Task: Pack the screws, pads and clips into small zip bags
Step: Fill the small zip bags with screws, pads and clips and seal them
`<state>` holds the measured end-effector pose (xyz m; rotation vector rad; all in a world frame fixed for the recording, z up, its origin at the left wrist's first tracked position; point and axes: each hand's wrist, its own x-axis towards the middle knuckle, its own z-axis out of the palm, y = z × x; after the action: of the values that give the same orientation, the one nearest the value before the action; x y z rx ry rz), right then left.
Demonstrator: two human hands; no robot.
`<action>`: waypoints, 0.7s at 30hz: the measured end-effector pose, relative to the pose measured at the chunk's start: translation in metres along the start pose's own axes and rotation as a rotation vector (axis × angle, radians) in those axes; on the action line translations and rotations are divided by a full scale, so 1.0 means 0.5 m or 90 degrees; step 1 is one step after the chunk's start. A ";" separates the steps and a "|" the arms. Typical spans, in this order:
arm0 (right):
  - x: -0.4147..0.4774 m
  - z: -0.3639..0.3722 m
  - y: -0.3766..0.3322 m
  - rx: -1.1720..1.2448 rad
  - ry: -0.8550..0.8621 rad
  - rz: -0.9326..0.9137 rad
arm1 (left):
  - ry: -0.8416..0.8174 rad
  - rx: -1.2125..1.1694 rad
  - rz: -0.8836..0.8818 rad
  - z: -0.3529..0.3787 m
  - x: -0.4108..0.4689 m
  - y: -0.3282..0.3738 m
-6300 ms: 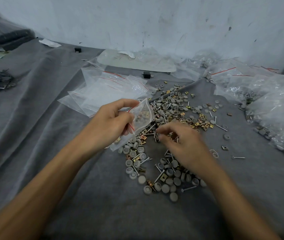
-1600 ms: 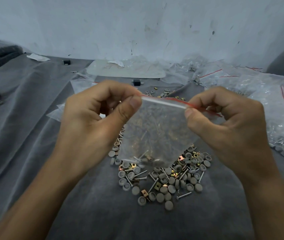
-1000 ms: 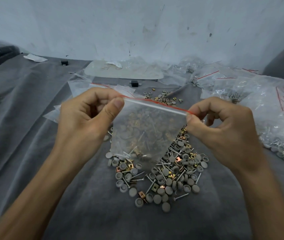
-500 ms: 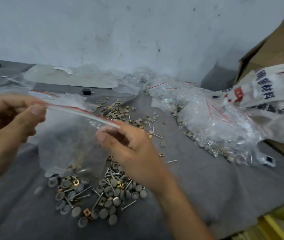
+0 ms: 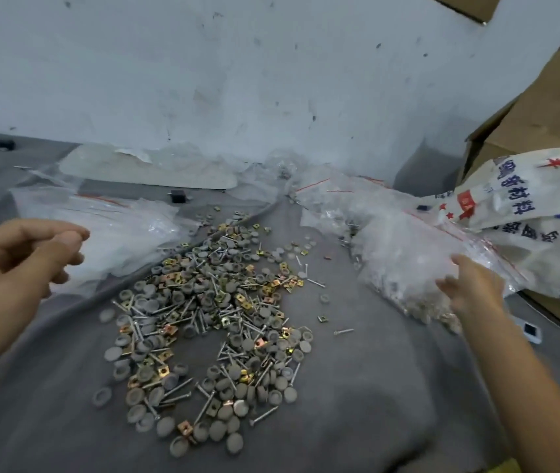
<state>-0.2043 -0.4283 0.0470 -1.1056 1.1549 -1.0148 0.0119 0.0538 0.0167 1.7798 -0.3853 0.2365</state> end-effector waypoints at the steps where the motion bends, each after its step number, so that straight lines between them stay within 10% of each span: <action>1: 0.016 -0.008 0.015 -0.060 0.062 -0.002 | 0.009 0.002 0.029 -0.006 -0.011 0.004; 5: -0.046 0.036 0.084 -0.149 0.020 -0.159 | 0.012 0.144 0.066 -0.014 -0.002 -0.035; 12: -0.303 0.191 0.170 -0.239 -0.493 -0.307 | -0.230 0.590 -0.005 0.015 0.043 -0.132; 21: -0.375 0.224 0.221 -0.315 -0.668 -0.390 | -0.102 0.553 0.060 0.009 0.044 -0.151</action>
<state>-0.1136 -0.2122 -0.0240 -2.1135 0.1763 -0.4063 0.0608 0.0619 -0.0444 2.6471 -0.5287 0.3629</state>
